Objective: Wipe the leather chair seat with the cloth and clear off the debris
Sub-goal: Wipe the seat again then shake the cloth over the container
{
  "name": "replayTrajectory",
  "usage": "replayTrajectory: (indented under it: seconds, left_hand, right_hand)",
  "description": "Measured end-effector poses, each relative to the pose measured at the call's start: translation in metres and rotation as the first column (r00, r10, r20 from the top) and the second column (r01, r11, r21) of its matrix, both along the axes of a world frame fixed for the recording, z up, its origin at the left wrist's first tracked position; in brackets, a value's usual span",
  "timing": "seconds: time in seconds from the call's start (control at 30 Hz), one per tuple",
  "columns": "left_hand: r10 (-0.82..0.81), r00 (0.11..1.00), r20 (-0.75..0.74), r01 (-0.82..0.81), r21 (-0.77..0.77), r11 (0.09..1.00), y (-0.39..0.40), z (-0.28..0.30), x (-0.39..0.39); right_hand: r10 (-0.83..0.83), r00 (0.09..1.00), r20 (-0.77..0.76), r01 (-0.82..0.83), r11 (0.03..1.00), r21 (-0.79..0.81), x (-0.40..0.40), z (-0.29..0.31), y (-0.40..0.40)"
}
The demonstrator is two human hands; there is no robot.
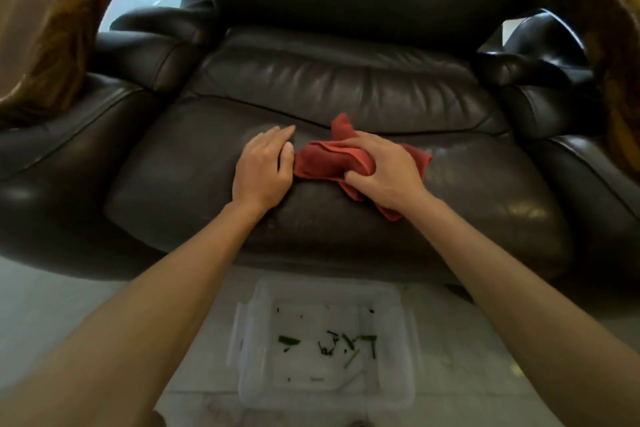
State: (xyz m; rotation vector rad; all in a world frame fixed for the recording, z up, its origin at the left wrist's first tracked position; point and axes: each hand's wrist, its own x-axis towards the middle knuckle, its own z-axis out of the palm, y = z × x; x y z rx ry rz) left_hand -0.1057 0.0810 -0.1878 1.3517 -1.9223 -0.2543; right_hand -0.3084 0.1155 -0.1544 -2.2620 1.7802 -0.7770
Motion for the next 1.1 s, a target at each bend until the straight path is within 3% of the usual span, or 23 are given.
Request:
replayTrajectory:
  seconds: [0.23,0.33,0.5,0.67,0.83,0.93,1.0,1.07,1.1]
  left_hand:
    - [-0.035,0.999,0.034,0.034,0.040,0.999,-0.002,0.001,0.001]
    - [-0.020,0.997,0.075,0.018,0.028,0.999,0.003,-0.003,0.002]
    - [-0.026,0.988,0.153,0.030,-0.024,0.999,0.018,-0.012,0.008]
    - [-0.004,0.976,0.216,0.018,-0.059,0.998,0.036,-0.021,0.011]
    - [0.031,0.963,0.269,0.009,-0.144,0.990,0.083,-0.049,0.013]
    - [-0.175,0.936,0.305,0.242,-0.197,0.950,0.135,-0.092,0.015]
    - [-0.259,0.933,0.251,0.282,-0.059,0.958,0.167,-0.129,0.014]
    - [-0.115,0.991,-0.072,0.131,0.276,0.952,0.186,-0.149,0.009]
    - [0.047,0.966,-0.255,0.095,0.514,0.852,0.186,-0.151,0.005]
  right_hand:
    - [0.155,0.981,-0.112,-0.171,0.974,-0.149,0.023,-0.046,0.110]
    - [0.263,0.944,-0.197,-0.287,0.952,-0.105,0.025,-0.085,0.152]
    - [0.103,0.993,-0.060,-0.097,0.991,0.093,0.019,-0.122,0.180]
    - [-0.050,0.992,0.115,0.028,0.982,0.184,0.020,-0.131,0.179]
    - [-0.006,0.996,0.088,-0.021,0.953,0.301,0.029,-0.149,0.173]
    - [0.067,0.997,0.034,-0.074,0.942,0.328,0.031,-0.161,0.163]
    - [0.089,0.996,0.018,-0.090,0.937,0.337,0.032,-0.170,0.159]
    - [0.105,0.994,-0.001,-0.099,0.937,0.336,0.033,-0.175,0.159]
    - [0.115,0.993,-0.014,-0.105,0.940,0.324,0.033,-0.179,0.160]
